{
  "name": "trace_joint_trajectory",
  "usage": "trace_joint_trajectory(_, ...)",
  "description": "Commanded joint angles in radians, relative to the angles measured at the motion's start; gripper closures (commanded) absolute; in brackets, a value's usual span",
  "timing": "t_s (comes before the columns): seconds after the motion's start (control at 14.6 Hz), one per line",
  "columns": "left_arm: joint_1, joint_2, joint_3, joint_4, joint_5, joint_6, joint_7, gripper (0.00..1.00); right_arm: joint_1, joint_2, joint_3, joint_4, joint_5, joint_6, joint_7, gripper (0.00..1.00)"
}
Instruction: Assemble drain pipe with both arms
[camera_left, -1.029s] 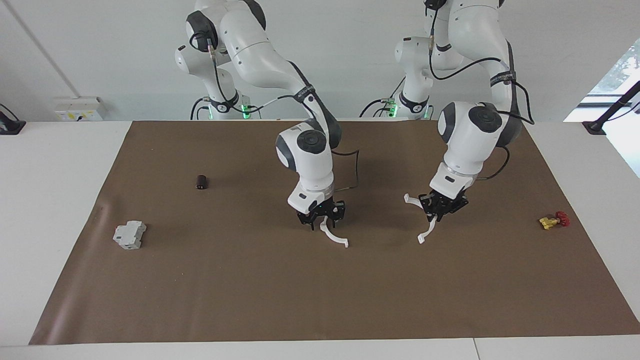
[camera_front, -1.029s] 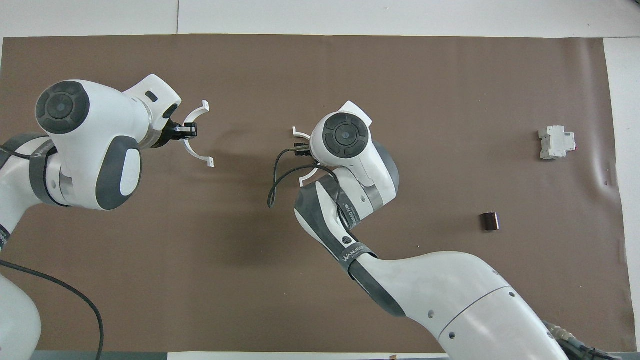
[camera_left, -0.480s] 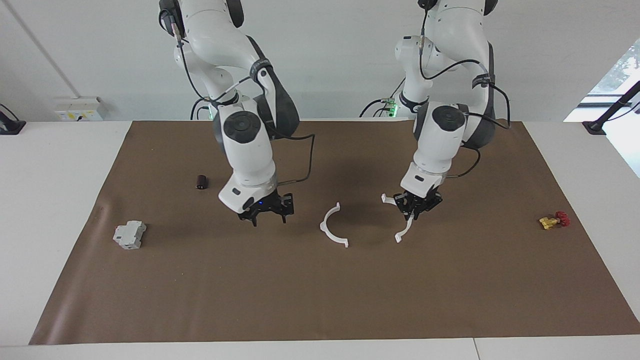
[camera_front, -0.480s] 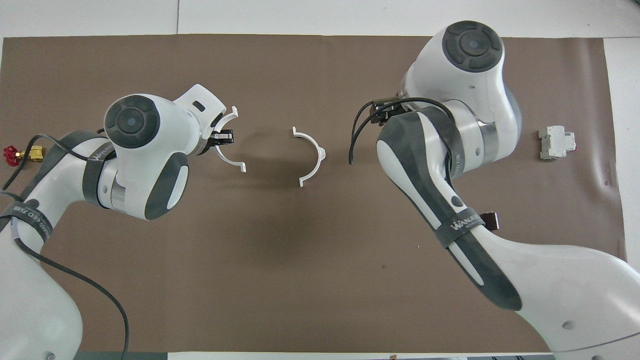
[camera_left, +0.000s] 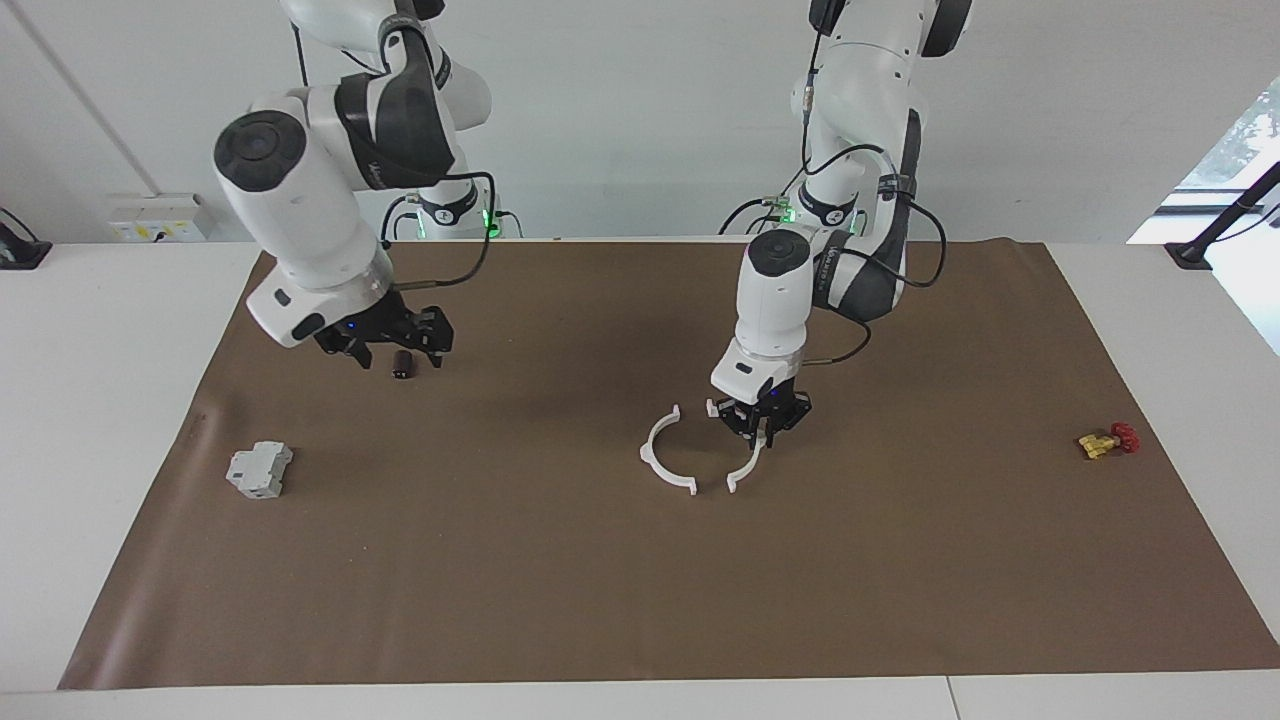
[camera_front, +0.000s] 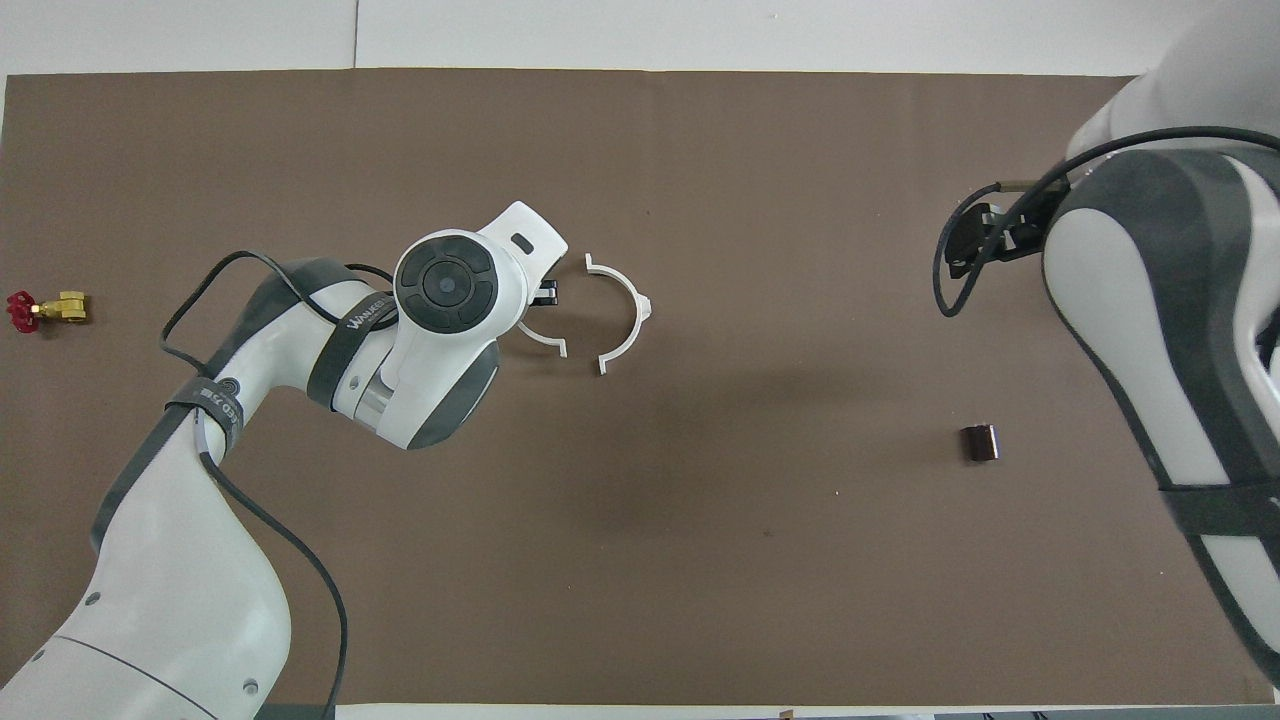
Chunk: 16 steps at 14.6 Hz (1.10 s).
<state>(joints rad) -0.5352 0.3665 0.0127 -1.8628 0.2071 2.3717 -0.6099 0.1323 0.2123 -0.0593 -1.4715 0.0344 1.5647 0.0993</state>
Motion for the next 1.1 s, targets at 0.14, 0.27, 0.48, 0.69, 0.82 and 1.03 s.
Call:
trace_joint_trajectory(0.14, -0.031, 0.034, 0.007, -0.009, 0.02, 0.067, -0.018, 1.0, -0.106, -0.132, 0.009, -0.03, -0.016, -0.113, -0.096, 0.0)
trace_joint_trajectory(0.27, -0.032, 0.034, 0.007, -0.013, 0.02, 0.086, -0.016, 1.0, -0.118, -0.155, 0.007, -0.076, -0.018, -0.106, -0.127, 0.0)
trace_joint_trajectory(0.48, -0.032, 0.034, 0.007, -0.035, 0.02, 0.095, -0.016, 1.0, -0.106, -0.229, 0.004, -0.176, -0.028, -0.069, -0.122, 0.0)
trace_joint_trajectory(0.69, -0.034, 0.038, 0.007, -0.041, 0.02, 0.095, -0.016, 1.0, -0.082, -0.243, -0.022, -0.201, -0.03, -0.037, -0.131, 0.0)
trace_joint_trajectory(0.82, -0.048, 0.035, 0.007, -0.05, 0.02, 0.096, -0.014, 1.0, -0.06, -0.275, -0.037, -0.274, -0.031, -0.003, -0.127, 0.0)
trace_joint_trajectory(1.03, -0.049, 0.041, 0.007, -0.056, 0.02, 0.13, -0.014, 1.0, -0.083, -0.263, -0.037, -0.253, -0.034, 0.017, -0.133, 0.0)
